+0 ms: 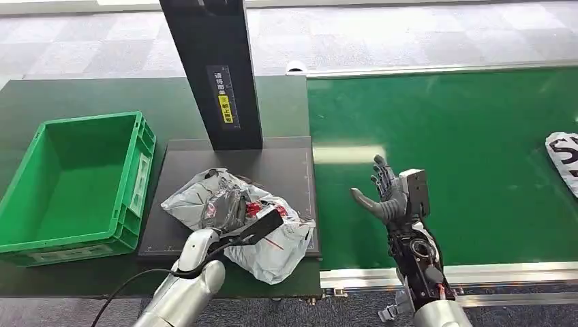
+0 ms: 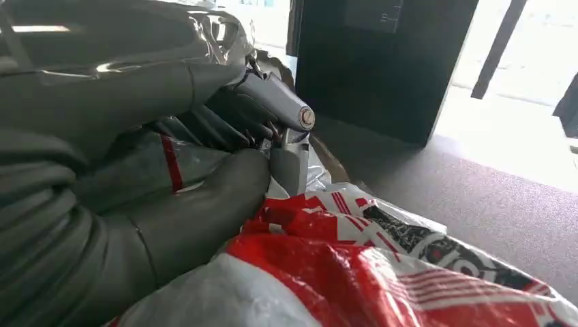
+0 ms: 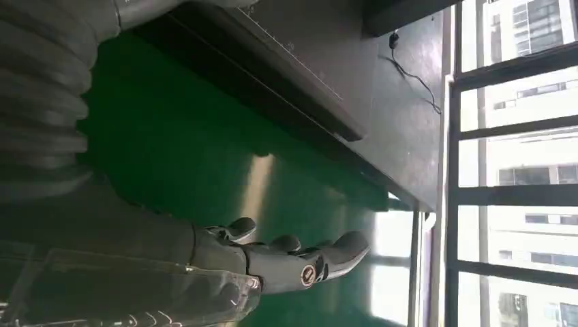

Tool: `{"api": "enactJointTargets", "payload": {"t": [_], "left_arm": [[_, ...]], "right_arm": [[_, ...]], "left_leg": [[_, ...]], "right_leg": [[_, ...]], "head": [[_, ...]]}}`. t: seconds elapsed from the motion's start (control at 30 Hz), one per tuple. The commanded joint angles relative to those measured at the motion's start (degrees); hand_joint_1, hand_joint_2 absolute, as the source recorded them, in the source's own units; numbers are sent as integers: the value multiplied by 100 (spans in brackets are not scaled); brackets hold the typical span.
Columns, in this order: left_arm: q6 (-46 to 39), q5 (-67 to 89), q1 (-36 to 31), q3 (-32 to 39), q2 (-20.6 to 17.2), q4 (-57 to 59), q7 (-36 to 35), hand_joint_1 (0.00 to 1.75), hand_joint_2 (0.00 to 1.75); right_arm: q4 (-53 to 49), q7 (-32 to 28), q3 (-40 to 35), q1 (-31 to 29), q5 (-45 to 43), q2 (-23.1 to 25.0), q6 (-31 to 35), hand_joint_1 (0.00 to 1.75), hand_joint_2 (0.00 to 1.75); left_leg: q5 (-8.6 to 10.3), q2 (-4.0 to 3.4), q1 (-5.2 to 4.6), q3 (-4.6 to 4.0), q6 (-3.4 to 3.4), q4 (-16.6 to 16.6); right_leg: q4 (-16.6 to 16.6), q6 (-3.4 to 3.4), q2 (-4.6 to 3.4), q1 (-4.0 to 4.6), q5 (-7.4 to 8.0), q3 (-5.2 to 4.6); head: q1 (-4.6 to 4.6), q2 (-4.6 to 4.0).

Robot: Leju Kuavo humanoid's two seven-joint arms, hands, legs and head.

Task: Moved the parcel from conveyor to table for the left to box.

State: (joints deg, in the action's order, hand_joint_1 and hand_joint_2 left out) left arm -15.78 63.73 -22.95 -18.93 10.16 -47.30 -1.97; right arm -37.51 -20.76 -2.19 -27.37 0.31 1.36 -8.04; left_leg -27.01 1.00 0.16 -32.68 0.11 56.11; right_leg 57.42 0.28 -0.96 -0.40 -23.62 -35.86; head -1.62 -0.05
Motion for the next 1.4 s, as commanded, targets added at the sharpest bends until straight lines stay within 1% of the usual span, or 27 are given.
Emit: {"api": "enactJointTargets", "payload": {"t": [0.03, 0.2, 0.27, 0.3, 0.33, 0.37, 0.4, 0.43, 0.47, 0.53, 0.57, 0.63, 0.7, 0.73, 0.77, 0.87, 0.93, 1.0, 1.1, 1.13, 1.2, 1.23, 1.33, 1.37, 1.4], "left_arm": [[45, 19, -23, -42, -50, 355, -7, 175, 175], [45, 19, -23, -42, -50, 355, -7, 175, 175], [45, 19, -23, -42, -50, 355, -7, 175, 175], [45, 19, -23, -42, -50, 355, -7, 175, 175], [-2422, -2316, 850, 1460, 560, -2525, 2873, 175, 175], [-2422, -2325, 700, 1507, 536, -4088, 4197, 175, 175], [-2422, -2345, 612, 1475, 474, -4114, 4120, 175, 175], [-2422, -2317, 611, 1422, 429, -4185, 4007, 175, 175], [-2422, -2264, 646, 1561, 541, -4187, 4176, 175, 175], [-2422, -2200, 668, 1620, 600, -4328, 4197, 175, 175], [-2422, -2184, 677, 1628, 611, -4392, 4197, 175, 175], [-2422, -2136, 683, 1663, 633, -4737, 4197, 175, 175], [-2422, -2149, 672, 1699, 650, -5020, 4197, 175, 175], [-2422, -2367, 645, 1742, 680, -5452, 4197, 175, 175], [-2422, -2586, 615, 1824, 729, -5758, 4197, 175, 175], [-2422, -2960, 605, 1866, 709, -5957, 4197, 175, 175], [-2422, -2861, 606, 1809, 647, -5881, 4197, 175, 175], [-2422, -2803, 686, 1763, 676, -5902, 4197, 175, 175], [-2422, -2599, 598, 1896, 676, -5527, 4197, 175, 175], [-2422, -2465, 587, 1939, 680, -5333, 4197, 175, 175], [-2422, -1846, 448, 2339, 781, -5016, 4197, 175, 175], [-2422, -597, 177, 3237, 984, -4133, 4062, 175, 175], [-2422, -597, 177, 3237, 984, -4133, 4062, 175, 175], [-2422, -597, 177, 3237, 984, -4133, 4062, 175, 175], [-2422, -597, 177, 3237, 984, -4133, 4062, 175, 175]], "right_arm": [[325, -6, -104, -239, -15, -42, -27, 0, 175], [325, -6, -104, -239, -15, -42, -27, 0, 175], [325, -6, -104, -239, -15, -42, -27, 0, 175], [325, -6, -104, -239, -15, -42, -27, 0, 175], [-765, -1243, -422, 118, 407, -140, 100, 0, 175], [-1351, -857, -417, 314, 404, -134, 65, 0, 175], [-1653, -639, -427, 398, 400, -122, 51, 0, 175], [-1751, -565, -430, 428, 393, -121, 51, 0, 175], [-1687, -555, -443, 388, 394, -112, 75, 0, 175], [-1522, -591, -461, 322, 389, -105, 80, 0, 175], [-1471, -620, -467, 307, 386, -103, 81, 0, 175], [-1370, -691, -487, 267, 384, -95, 90, 0, 175], [-1352, -709, -496, 256, 384, -93, 100, 0, 175], [-1356, -740, -503, 256, 382, -101, 120, 0, 175], [-1381, -766, -501, 268, 378, -110, 137, 0, 175], [-1439, -769, -498, 299, 378, -111, 164, 0, 175], [-1516, -769, -484, 337, 380, -83, 198, 0, 175], [-1538, -755, -512, 345, 370, -80, 210, 0, 175], [-1556, -733, -507, 332, 394, -54, 214, 0, 175], [-1555, -726, -515, 340, 396, -47, 218, 0, 175], [-1549, -720, -520, 334, 404, -40, 215, 0, 175], [-1531, -706, -530, 325, 427, -26, 205, 0, 175], [-1531, -706, -530, 325, 427, -26, 205, 0, 175], [-1531, -706, -530, 325, 427, -26, 205, 0, 175], [-1531, -706, -530, 325, 427, -26, 205, 0, 175]], "left_leg": [[-2, -10, -2, 12, -2, -6], [-2, -9, -2, 8, -1, -4], [-5, -19, -1, 24, -4, -12], [-3, -10, -2, 11, -2, -4], [-6, -17, -1, 18, -4, -7], [-10, -25, -3, 16, 0, -7], [-6, -4, 9, -41, -2, 24], [-1, 0, 10, -48, -3, 27], [-22, -10, 11, -48, -6, 51], [-15, -32, 9, -27, -5, 13], [-7, -31, -5, -10, -5, -4], [-16, -16, 5, -6, -5, 5], [-11, -27, 6, -23, -3, 9], [-15, -38, 6, -17, -4, 10], [-10, -26, 3, -22, -3, 7], [-9, -22, 5, -23, -2, 8], [-13, -27, 2, -7, -3, 1], [-13, -21, 4, -3, -4, 0], [-14, -25, 3, 9, -4, -4], [-8, -18, 1, -7, -3, -2], [-8, -16, -1, 1, -3, -5], [-7, -18, 0, 8, -5, -9], [-2, -25, -1, 25, -9, -21], [-2, -19, 0, 24, -8, -20], [-3, -7, -4, 4, -3, -9]], "right_leg": [[-4, 0, -1, -1, -2, 9], [-3, 0, -1, -1, -1, 6], [-12, 0, -1, 1, -3, 21], [-3, 0, -1, -1, -2, 8], [-7, 0, -2, 1, -3, 15], [-8, 3, -11, -1, -5, 11], [13, 0, 5, 9, -1, -33], [16, -1, 6, 9, 3, -42], [38, -1, 9, 12, -17, -42], [5, -2, -18, 12, -7, -35], [2, -3, -20, -3, -3, -24], [2, -1, -5, 7, -10, -9], [3, 3, -21, 8, -3, -29], [3, 3, -28, 9, -4, -26], [5, 2, -19, 5, -4, -29], [4, 2, -16, 6, -5, -27], [0, 2, -16, 5, -9, -13], [-2, 2, -7, 6, -11, -8], [-7, 3, -10, 6, -11, 4], [-3, 3, -11, 3, -5, -12], [-4, 3, -4, 1, -8, -3], [-7, 2, -4, 3, -6, 2], [-17, 0, -5, 3, -2, 17], [-17, 0, 0, 3, -4, 17], [-4, 2, 0, -2, -6, -3]], "head": [[-2, -2], [-2, -2], [-2, -2], [-2, -2], [-2, -2], [0, -2], [-2, 0], [-4, 0], [-2, -2], [0, -2], [-6, -2], [-4, -2], [0, 0], [-2, -2], [0, 0], [-2, -2], [-4, -2], [-2, -2], [-2, -2], [-2, -2], [-2, -2], [0, -2], [-4, 0], [-2, 0], [0, -2]]}}
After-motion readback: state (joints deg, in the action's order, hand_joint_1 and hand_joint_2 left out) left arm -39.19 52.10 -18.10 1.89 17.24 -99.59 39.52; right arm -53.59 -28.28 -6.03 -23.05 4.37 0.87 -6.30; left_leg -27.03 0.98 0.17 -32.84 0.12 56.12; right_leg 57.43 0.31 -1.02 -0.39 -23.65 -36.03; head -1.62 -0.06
